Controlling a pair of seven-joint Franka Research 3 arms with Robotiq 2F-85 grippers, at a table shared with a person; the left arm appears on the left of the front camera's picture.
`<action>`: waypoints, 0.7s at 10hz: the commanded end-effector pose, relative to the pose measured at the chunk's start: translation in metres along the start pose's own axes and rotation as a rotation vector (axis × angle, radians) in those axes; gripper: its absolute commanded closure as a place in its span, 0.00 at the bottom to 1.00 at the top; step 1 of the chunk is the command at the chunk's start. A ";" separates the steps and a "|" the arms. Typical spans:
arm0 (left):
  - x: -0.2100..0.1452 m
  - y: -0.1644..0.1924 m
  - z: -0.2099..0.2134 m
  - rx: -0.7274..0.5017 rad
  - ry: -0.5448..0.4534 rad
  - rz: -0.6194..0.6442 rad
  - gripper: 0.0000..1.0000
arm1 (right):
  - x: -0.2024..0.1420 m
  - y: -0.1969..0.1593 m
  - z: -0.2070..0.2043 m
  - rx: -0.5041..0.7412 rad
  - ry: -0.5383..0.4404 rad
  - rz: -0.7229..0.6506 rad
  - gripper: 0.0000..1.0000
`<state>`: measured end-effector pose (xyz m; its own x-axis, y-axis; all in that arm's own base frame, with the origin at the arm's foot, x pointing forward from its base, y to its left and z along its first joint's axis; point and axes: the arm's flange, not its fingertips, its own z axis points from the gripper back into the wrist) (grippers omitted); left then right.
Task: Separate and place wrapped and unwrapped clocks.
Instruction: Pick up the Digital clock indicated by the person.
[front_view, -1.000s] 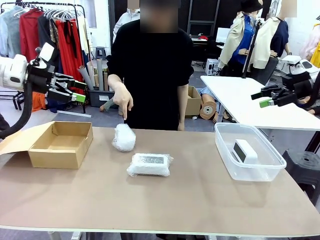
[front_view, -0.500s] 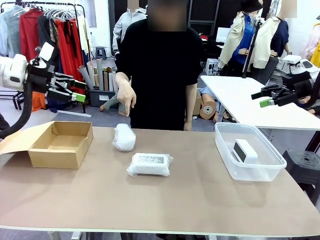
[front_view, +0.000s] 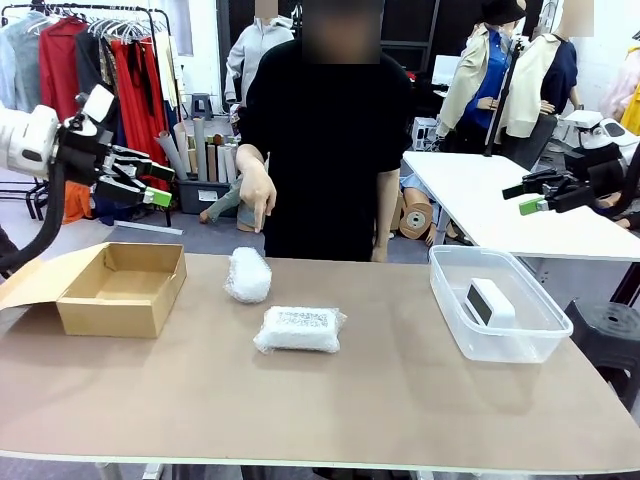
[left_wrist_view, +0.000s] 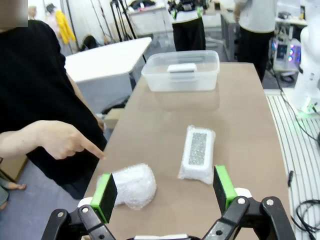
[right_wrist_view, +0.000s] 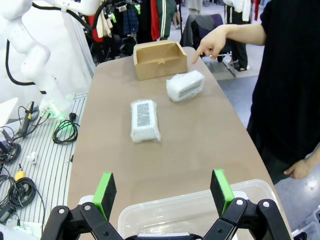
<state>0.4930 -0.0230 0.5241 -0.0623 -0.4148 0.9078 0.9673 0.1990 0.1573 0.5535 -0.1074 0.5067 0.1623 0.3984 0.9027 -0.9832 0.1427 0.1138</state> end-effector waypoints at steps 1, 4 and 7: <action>0.024 0.002 -0.013 -0.049 0.150 0.024 0.00 | 0.001 0.001 0.000 0.000 0.004 -0.004 0.00; 0.042 0.006 -0.030 -0.117 0.281 0.077 0.00 | 0.001 0.001 0.000 0.000 0.004 -0.004 0.00; 0.047 0.002 -0.068 0.035 0.475 0.155 0.00 | 0.001 0.001 0.000 0.000 0.004 -0.004 0.00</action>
<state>0.5081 -0.0894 0.5441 0.1354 -0.6924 0.7087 0.9673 0.2473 0.0567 0.5535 -0.1077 0.5066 0.1627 0.3983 0.9027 -0.9831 0.1432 0.1141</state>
